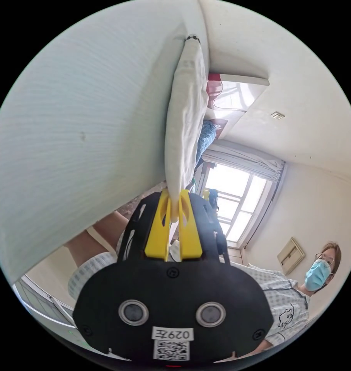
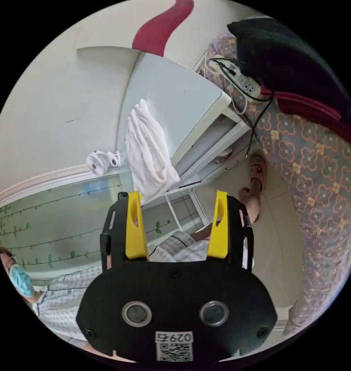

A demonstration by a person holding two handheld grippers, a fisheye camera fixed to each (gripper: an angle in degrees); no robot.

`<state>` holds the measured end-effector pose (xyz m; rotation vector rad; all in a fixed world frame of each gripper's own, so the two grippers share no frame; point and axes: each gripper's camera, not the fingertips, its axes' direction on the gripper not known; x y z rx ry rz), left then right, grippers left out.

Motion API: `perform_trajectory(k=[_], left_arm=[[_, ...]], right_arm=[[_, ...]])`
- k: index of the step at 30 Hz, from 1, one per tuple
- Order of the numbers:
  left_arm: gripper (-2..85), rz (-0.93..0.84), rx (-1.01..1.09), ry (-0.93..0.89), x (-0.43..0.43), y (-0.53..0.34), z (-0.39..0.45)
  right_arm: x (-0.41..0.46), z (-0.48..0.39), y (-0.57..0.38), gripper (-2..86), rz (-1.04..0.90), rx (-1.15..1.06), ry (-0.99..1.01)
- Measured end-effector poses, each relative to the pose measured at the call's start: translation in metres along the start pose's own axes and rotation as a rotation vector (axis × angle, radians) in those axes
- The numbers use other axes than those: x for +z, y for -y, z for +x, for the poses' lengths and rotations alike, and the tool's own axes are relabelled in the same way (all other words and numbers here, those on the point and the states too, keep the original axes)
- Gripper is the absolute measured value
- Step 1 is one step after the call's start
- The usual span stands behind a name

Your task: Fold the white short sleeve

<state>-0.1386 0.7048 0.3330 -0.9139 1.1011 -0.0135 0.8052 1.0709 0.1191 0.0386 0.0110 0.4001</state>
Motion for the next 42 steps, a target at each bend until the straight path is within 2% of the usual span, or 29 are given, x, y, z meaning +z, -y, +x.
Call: perform_trajectory(k=[2,6,7,8,10,15,19,24,29,33,35,39,42], left_arm=[[-0.4,-0.007,-0.009,-0.006,0.006,0.002,0.0],[-0.5,-0.01,-0.019,0.005,0.014,0.001,0.005],[-0.6,-0.008,-0.018,0.012,0.016,-0.002,0.009],[-0.6,-0.01,-0.016,0.019,0.019,-0.004,0.012],[-0.7,-0.01,-0.018,0.036,0.021,-0.009,0.017],[-0.7,-0.127,-0.006,0.036,0.036,-0.023,0.052],[-0.7,-0.286,0.087,-0.059,0.074,-0.023,0.114],[-0.6,-0.382,0.221,-0.066,0.146,0.04,0.19],[-0.5,-0.501,0.432,0.024,0.267,0.148,0.291],[-0.4,-0.529,0.636,0.057,0.34,0.188,0.374],[-0.3,-0.551,0.713,0.166,0.387,0.205,0.403],[0.2,-0.597,0.688,0.377,0.461,0.241,0.382],[0.9,-0.719,0.428,0.53,0.51,0.279,0.306]], right_arm=[[0.013,0.025,0.005,24.1,-0.06,0.035,0.158],[0.033,0.042,0.017,23.6,-0.082,0.06,0.297],[0.036,0.047,0.019,21.7,-0.088,0.06,0.384],[0.037,0.05,0.018,15.1,-0.099,0.067,0.45],[0.031,0.05,0.009,3.6,-0.133,0.085,0.457],[-0.029,0.024,-0.03,1.5,-0.242,-0.018,0.445],[-0.114,-0.016,-0.067,0.7,-0.259,-0.185,0.513],[-0.22,-0.032,-0.062,0.4,-0.176,-0.286,0.46],[-0.353,-0.036,-0.022,0.3,0.051,-0.377,0.385],[-0.439,-0.05,-0.026,0.5,0.224,-0.469,0.292],[-0.469,-0.037,-0.026,1.0,0.313,-0.43,0.217],[-0.465,0.034,-0.006,2.6,0.368,-0.225,0.168],[-0.432,0.118,0.005,5.9,0.289,0.017,0.057]])
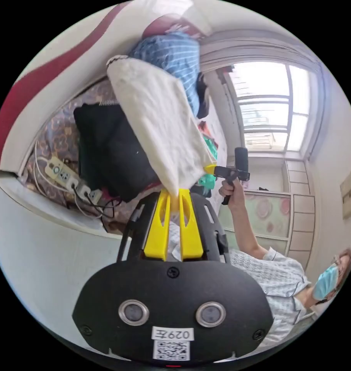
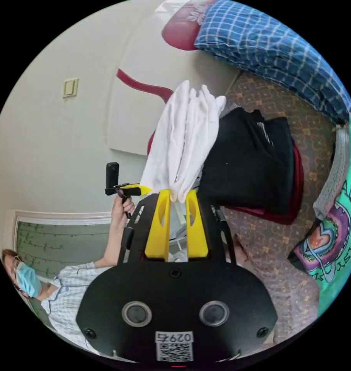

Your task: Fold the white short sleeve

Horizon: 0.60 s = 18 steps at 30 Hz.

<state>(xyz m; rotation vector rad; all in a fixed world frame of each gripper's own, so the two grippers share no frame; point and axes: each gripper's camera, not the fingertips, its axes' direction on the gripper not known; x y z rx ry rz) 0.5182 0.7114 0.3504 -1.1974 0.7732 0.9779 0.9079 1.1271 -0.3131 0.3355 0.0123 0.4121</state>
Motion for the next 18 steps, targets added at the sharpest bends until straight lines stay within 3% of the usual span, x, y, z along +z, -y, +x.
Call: perform_trajectory(k=[4,6,10,13,18], left_arm=[[-0.7,0.025,-0.068,-0.161,0.014,-0.034,-0.055],[-0.8,0.049,-0.099,-0.183,0.001,-0.064,-0.074],[-1.0,0.152,-0.217,-0.154,-0.048,-0.14,-0.111],[-1.0,0.295,-0.284,-0.223,-0.082,-0.186,-0.135],[-1.0,0.503,-0.318,-0.374,-0.11,-0.227,-0.161]], right_arm=[[-0.024,0.059,-0.07,8.4,0.057,0.121,-0.014],[-0.062,0.061,-0.11,8.1,0.144,0.136,-0.138],[-0.158,0.038,-0.187,11.3,0.404,0.244,-0.617],[-0.181,0.043,-0.202,13.1,0.433,0.331,-0.795],[-0.142,0.083,-0.181,13.7,0.315,0.431,-0.636]])
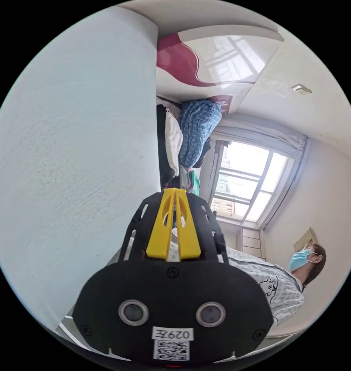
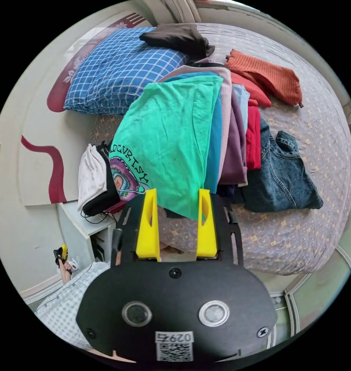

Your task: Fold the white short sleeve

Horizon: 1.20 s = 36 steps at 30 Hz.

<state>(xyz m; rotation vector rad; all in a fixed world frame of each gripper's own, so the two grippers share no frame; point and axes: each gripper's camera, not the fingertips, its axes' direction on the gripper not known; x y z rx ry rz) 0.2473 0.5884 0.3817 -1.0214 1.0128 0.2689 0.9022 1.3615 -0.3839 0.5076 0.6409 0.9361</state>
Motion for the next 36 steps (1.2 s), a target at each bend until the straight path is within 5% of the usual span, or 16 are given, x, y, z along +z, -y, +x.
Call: perform_trajectory(k=[4,7,12,21,23,26,31,36], left_arm=[[-1.0,-0.011,0.027,-0.059,-0.019,-0.008,0.002],[-1.0,-0.027,0.035,-0.043,-0.043,-0.02,0.0],[-1.0,0.043,0.033,-0.117,-0.101,-0.05,-0.016],[-1.0,0.05,0.12,-0.021,-0.232,-0.1,-0.009],[-1.0,0.08,0.136,0.008,-0.269,-0.122,-0.004],[-1.0,0.12,0.144,0.026,-0.306,-0.149,-0.004],[-1.0,0.178,0.113,0.035,-0.339,-0.186,-0.01],[-0.8,0.224,0.088,0.094,-0.357,-0.219,-0.012]], right_arm=[[0.001,-0.049,-0.021,4.8,0.055,0.015,-0.325],[-0.024,-0.076,-0.046,2.8,0.132,-0.035,-0.354],[-0.101,-0.121,-0.112,1.8,0.409,-0.171,-0.058],[-0.175,-0.373,-0.288,1.2,0.696,-0.873,0.489],[-0.162,-0.453,-0.329,1.2,0.515,-1.152,0.751],[-0.101,-0.568,-0.383,1.6,0.163,-1.418,0.884],[0.105,-0.714,-0.467,3.7,-0.418,-1.463,0.544],[0.211,-0.706,-0.474,6.1,-0.524,-1.267,0.402]])
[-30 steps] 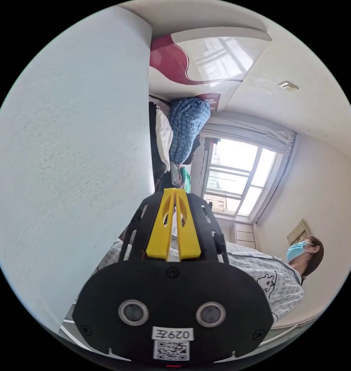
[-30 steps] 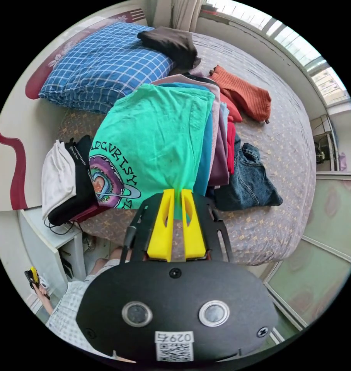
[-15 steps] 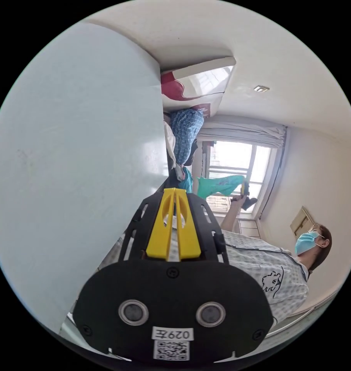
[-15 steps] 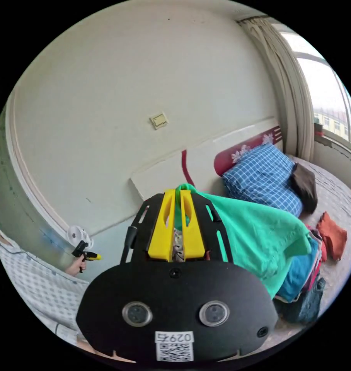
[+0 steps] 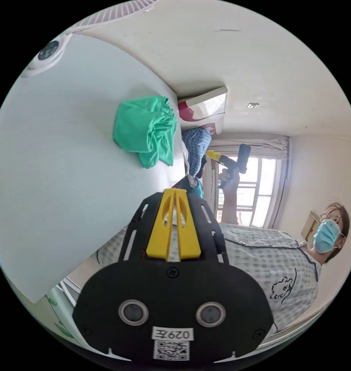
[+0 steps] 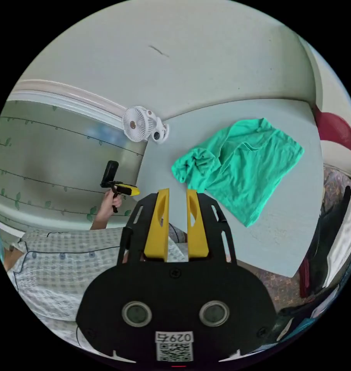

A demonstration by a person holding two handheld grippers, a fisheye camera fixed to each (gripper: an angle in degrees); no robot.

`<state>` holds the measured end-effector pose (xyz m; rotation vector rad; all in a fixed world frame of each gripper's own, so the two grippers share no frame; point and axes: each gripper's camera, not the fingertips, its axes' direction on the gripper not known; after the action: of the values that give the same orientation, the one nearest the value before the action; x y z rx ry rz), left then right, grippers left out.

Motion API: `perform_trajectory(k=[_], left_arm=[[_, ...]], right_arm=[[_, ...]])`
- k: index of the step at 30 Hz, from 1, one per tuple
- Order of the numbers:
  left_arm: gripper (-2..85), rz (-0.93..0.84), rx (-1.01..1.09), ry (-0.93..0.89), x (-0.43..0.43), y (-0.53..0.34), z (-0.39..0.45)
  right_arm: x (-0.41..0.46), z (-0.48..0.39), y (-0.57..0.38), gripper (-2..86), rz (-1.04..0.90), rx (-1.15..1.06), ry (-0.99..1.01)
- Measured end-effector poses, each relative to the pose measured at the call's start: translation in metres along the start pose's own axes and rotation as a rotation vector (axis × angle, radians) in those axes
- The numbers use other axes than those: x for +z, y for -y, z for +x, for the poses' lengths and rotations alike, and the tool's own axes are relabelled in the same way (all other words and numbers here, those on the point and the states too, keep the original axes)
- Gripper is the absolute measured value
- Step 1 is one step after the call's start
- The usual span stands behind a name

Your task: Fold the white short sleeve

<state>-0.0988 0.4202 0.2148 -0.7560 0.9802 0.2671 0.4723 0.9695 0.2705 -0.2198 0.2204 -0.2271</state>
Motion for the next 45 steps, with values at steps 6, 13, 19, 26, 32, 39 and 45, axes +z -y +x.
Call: perform_trajectory(k=[6,13,19,26,32,39,45], left_arm=[[5.4,-0.064,-0.016,0.227,0.016,0.007,0.017],[16.3,-0.217,0.181,0.683,0.079,0.096,0.094],[22.6,-0.46,0.438,0.919,0.173,0.145,0.143],[-0.1,-0.331,0.548,1.197,0.175,0.14,0.198],[-0.9,-0.055,0.396,0.811,0.062,0.155,0.244],[0.3,-0.221,0.419,0.71,0.113,0.141,0.224],[21.9,-0.397,0.425,0.978,0.197,0.15,0.21]], right_arm=[[0.044,0.074,-0.023,7.9,-0.13,0.226,-0.069],[0.091,0.095,0.019,10.3,-0.106,0.24,0.006],[0.133,0.108,0.073,10.5,-0.123,0.235,0.032],[0.132,0.151,0.098,10.4,-0.064,0.299,0.025],[0.115,0.193,0.124,13.2,0.064,0.376,0.014],[0.109,0.212,0.137,1.8,0.146,0.352,0.098],[0.078,0.205,0.117,0.7,0.214,0.307,-0.031]])
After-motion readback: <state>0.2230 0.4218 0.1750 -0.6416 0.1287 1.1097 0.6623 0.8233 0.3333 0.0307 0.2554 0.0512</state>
